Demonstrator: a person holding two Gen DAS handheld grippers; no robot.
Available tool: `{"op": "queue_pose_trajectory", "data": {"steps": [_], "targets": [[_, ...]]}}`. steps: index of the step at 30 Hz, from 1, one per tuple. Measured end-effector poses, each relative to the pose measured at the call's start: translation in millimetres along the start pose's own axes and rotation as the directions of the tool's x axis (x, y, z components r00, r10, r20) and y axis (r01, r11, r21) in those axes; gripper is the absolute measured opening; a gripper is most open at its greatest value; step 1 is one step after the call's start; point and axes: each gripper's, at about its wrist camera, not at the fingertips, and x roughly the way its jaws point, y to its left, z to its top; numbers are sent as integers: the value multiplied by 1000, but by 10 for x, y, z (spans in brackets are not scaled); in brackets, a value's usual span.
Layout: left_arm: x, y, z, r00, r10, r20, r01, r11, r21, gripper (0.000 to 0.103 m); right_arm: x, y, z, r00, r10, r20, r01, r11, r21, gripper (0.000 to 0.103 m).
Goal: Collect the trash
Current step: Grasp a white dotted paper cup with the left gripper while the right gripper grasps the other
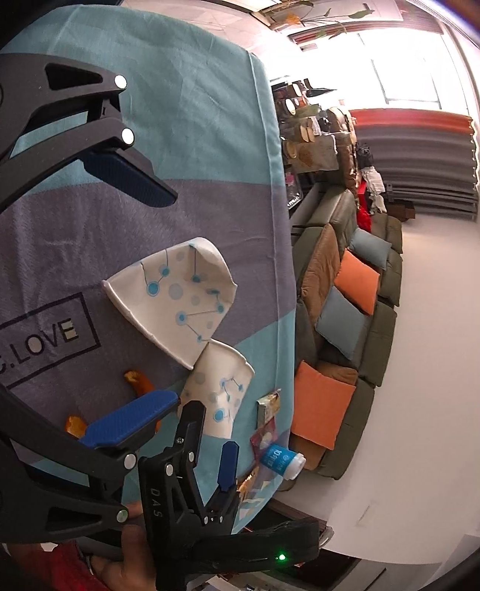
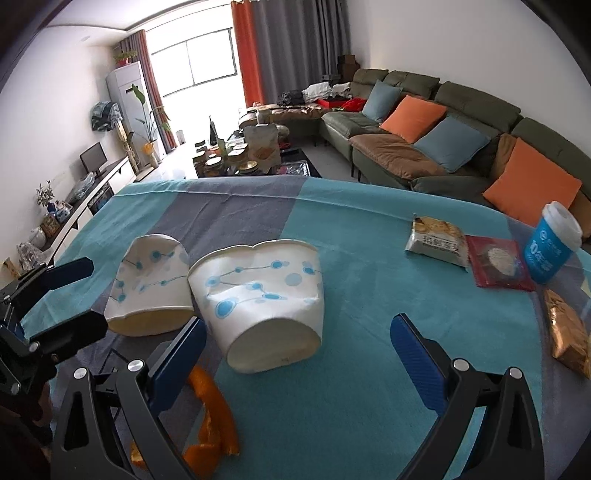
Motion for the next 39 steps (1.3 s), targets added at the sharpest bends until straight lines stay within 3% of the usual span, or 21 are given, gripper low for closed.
{"op": "queue_pose_trajectory", "data": {"steps": [2, 7, 9, 12, 24, 27, 31, 39], "targets": [[59, 10, 10, 1000, -8, -19, 7, 1000, -15, 98, 52, 1, 17, 1000, 10, -7, -10, 1000, -8, 96], [180, 36, 43, 999, -7, -47, 5, 999, -41, 98, 169, -29, 53, 998, 49, -40, -49, 999, 4, 79], [209, 28, 45, 999, -5, -50, 3, 999, -41, 98, 182, -34, 53, 997, 60, -42, -60, 998, 8, 78], [236, 31, 61, 999, -3, -55, 1, 999, -41, 98, 196, -56, 66, 996, 76, -39, -75, 997, 19, 61], [412, -18, 180, 996, -12, -89, 6, 998, -68, 98, -12, -222, 68, 996, 81, 33, -83, 992, 95, 60], [529, 5, 225, 991, -41, -128, 25, 992, -122, 98, -93, -299, 24, 997, 68, 48, -73, 990, 119, 60], [728, 60, 243, 979, -25, -202, -15, 981, -194, 98, -186, -325, -50, 996, 59, 65, -68, 988, 136, 60], [856, 7, 297, 978, -29, -206, -14, 979, -203, 97, -295, -300, -104, 994, 65, 86, -77, 987, 144, 60]]}}
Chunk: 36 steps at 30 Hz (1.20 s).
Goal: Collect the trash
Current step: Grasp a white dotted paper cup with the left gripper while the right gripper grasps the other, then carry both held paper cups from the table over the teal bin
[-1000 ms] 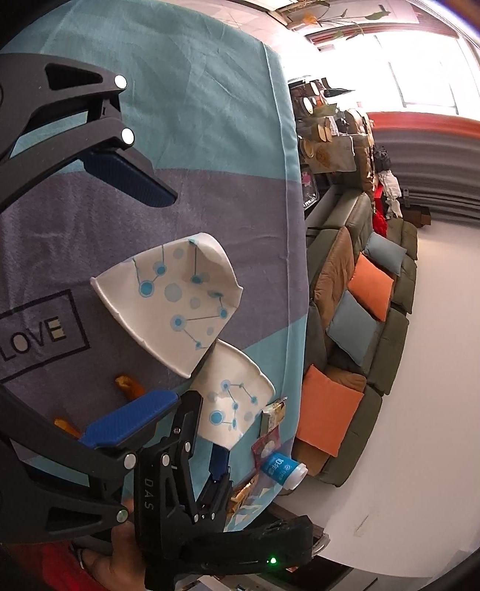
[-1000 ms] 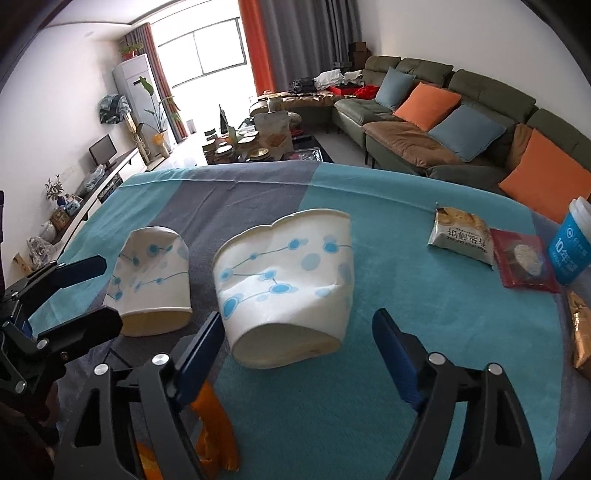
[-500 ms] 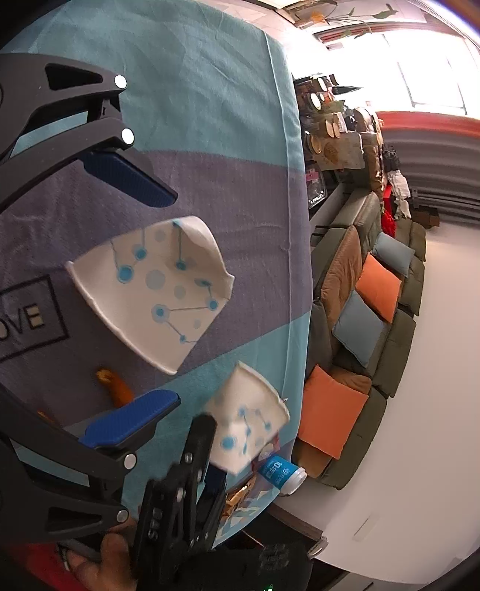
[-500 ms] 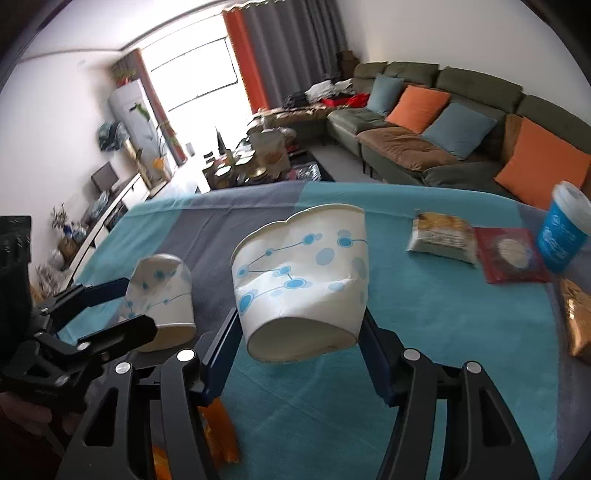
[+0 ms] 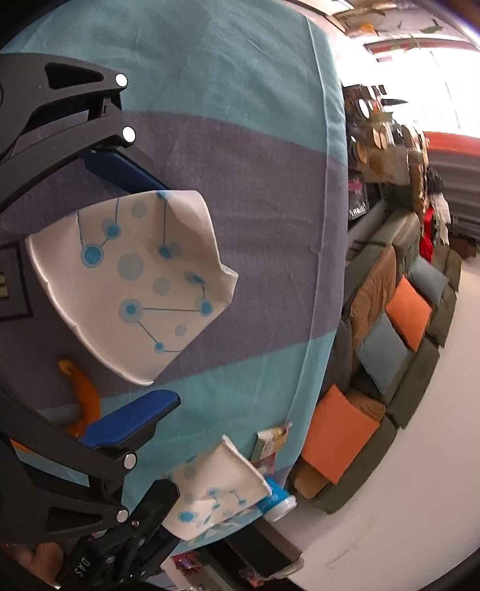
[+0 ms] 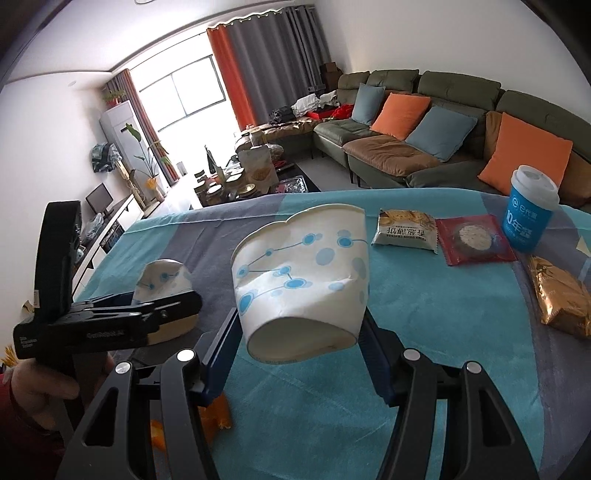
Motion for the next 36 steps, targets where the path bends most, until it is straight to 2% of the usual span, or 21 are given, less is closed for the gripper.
{"op": "queue_pose_trajectory", "data": {"steps": [2, 3, 11, 13, 14, 19, 22, 26, 31, 36], "targets": [[7, -22, 2, 1000, 8, -1, -7, 1000, 8, 90, -19, -13, -16, 1000, 3, 5, -3, 1000, -2, 60], [1, -38, 4, 1000, 6, -1, -6, 1000, 22, 83, -34, -9, -20, 1000, 3, 9, -3, 1000, -1, 60], [-61, -8, -41, 999, -24, 22, 23, 999, 34, 71, -85, 24, -23, 1000, 3, 22, -3, 1000, 3, 60], [-118, 33, -35, 999, -28, 45, 27, 999, 30, 46, -109, 48, -8, 1000, 4, 30, -4, 1000, 3, 60], [-162, 55, -24, 998, -27, 60, 25, 999, 35, 43, -119, 59, -5, 999, 4, 32, -4, 1000, 1, 60], [-157, 110, -19, 997, -49, 55, 47, 998, 38, 43, -129, 167, 6, 999, 8, 38, -7, 1000, -16, 60], [-152, 196, 4, 995, -91, 51, 92, 996, -15, 43, -143, 195, 2, 999, 9, 40, -8, 1000, -21, 60], [-195, 260, -22, 990, -124, 63, 126, 991, -38, 42, -167, 221, 16, 999, 3, 45, -2, 1000, -23, 60], [-439, 322, -11, 984, -119, 133, 125, 991, -40, 42, -228, 293, 55, 998, 7, 60, -5, 1000, -29, 60], [-985, 463, -7, 963, -80, 257, 90, 995, -29, 42, -315, 531, 144, 995, 48, 87, -42, 997, -70, 60]]}}
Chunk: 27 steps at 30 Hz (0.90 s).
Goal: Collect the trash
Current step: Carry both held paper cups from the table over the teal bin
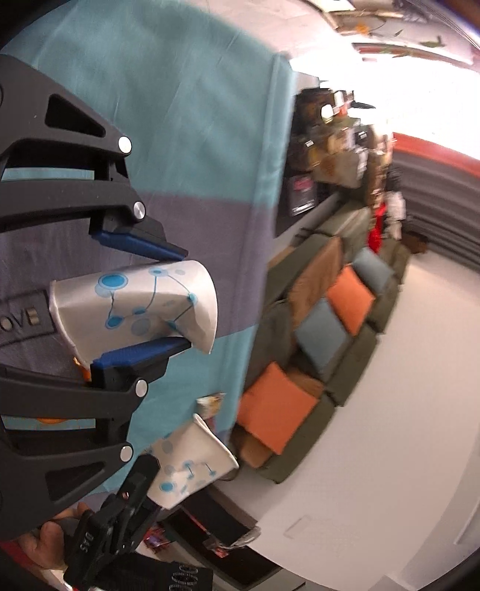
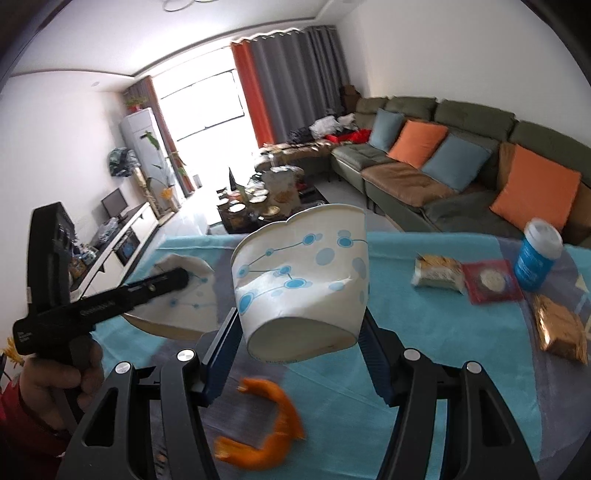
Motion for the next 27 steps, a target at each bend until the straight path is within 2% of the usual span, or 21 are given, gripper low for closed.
{"op": "queue_pose_trajectory", "data": {"steps": [7, 12, 21, 27], "targets": [[-984, 425, 81, 984, 86, 159, -83, 996, -27, 42, 22, 742, 185, 992, 126, 30, -122, 986, -110, 60], [-1678, 816, 6, 952, 188, 242, -175, 982, -74, 42, 70, 1317, 259, 974, 224, 31, -215, 960, -182, 60], [-2595, 1498, -297, 889, 350, 297, -310, 935, -174, 43, 232, 2329, 252, 930, 366, -38, -361, 886, -290, 60], [-3013, 1936, -536, 861, 421, 285, -365, 902, -230, 43, 445, 2929, 188, 902, 411, -128, -429, 834, -347, 60]]}}
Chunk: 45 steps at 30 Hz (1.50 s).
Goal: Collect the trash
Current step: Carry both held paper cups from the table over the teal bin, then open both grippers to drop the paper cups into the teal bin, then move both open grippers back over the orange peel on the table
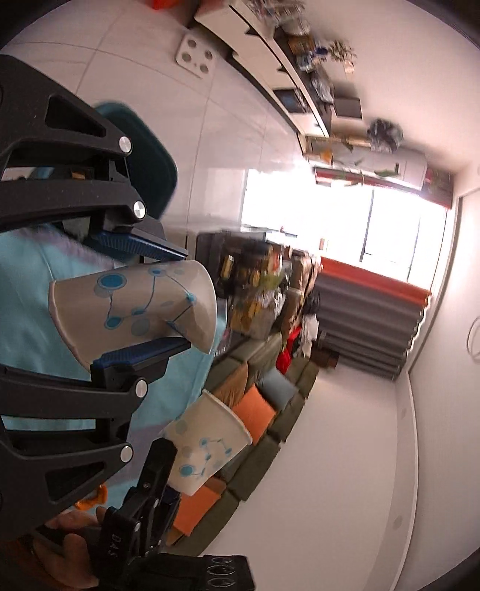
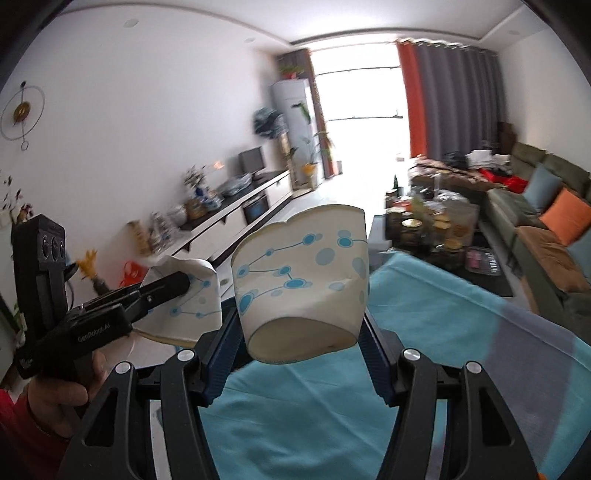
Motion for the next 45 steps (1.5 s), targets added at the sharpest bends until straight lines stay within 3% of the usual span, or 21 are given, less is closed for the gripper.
{"op": "queue_pose_trajectory", "data": {"steps": [9, 14, 21, 31, 33, 45], "targets": [[-104, 968, -244, 988, 145, -61, -148, 988, -49, 43, 838, 519, 109, 985, 26, -170, -46, 992, -116, 60], [152, 1384, -418, 968, 211, -133, -220, 974, -55, 43, 1314, 701, 72, 964, 8, -266, -53, 986, -160, 60], [743, 1744, -540, 947, 238, -216, -260, 963, -76, 43, 1853, 905, -36, 923, -22, -384, -62, 977, -205, 60], [1260, 1832, -640, 922, 266, -281, -288, 957, -43, 43, 2185, 943, -84, 891, 10, -454, -106, 977, -186, 61], [1285, 1840, -655, 921, 268, -284, -291, 956, -41, 44, 2202, 945, -84, 890, 20, -456, -114, 977, -178, 66], [1155, 1678, -634, 924, 283, -258, -305, 951, -51, 65, 1963, 917, 10, 915, 42, -402, -115, 980, -160, 69]]}}
